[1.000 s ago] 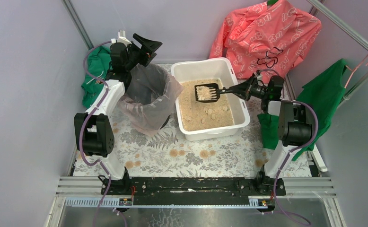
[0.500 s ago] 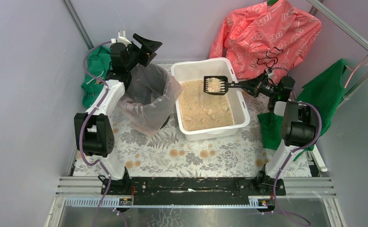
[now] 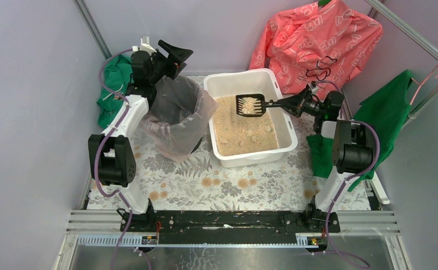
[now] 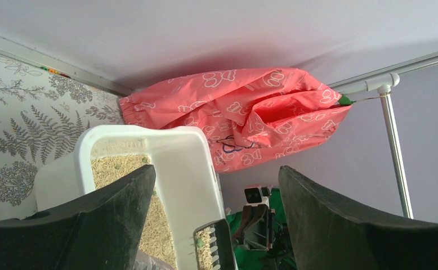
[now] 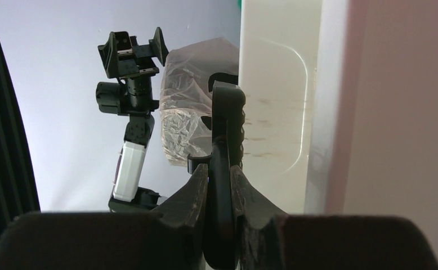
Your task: Clean the litter box
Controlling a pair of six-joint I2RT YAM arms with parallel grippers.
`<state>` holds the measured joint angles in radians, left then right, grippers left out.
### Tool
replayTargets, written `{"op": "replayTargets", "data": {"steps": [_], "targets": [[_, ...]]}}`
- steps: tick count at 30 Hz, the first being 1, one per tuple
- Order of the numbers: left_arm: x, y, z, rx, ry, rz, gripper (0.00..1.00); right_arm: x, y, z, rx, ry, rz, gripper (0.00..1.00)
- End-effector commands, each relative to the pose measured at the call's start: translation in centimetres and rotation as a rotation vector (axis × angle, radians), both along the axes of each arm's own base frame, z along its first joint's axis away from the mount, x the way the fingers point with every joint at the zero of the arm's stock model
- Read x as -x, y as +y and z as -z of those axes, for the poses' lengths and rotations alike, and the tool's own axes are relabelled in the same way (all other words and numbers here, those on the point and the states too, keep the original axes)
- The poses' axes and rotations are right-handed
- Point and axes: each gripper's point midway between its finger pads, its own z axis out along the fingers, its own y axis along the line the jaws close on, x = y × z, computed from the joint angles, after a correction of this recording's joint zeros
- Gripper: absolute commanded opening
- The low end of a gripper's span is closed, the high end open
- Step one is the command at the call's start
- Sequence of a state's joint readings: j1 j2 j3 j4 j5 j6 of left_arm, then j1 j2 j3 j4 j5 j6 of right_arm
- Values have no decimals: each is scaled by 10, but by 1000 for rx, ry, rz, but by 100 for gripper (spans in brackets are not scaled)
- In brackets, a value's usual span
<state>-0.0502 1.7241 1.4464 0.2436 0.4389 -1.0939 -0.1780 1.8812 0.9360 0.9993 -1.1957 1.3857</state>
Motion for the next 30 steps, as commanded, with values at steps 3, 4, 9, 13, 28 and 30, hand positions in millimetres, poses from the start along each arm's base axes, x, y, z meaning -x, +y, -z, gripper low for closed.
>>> {"op": "replayTargets", "data": {"steps": [3,4,9,13,28,30], "targets": [[2,5,-8,-22,-34,-4,88,-7,-21,-13,-4,-79,55,0],[2,5,-7,-20,-31,-4,88,-5,-7,-14,-6,-81,10,0],[4,3,-9,-2,-38,2,88,1,6,-10,6,-70,-23,0],[5,6,-5,-24,-29,-10,88,2,22,-12,3,-73,-63,0],[6,4,-12,-18,-46,-7,87,-6,3,-16,-13,-98,35,0],[6,5,-8,-24,-38,-10,87,0,22,-19,-7,-106,-40,0]]}}
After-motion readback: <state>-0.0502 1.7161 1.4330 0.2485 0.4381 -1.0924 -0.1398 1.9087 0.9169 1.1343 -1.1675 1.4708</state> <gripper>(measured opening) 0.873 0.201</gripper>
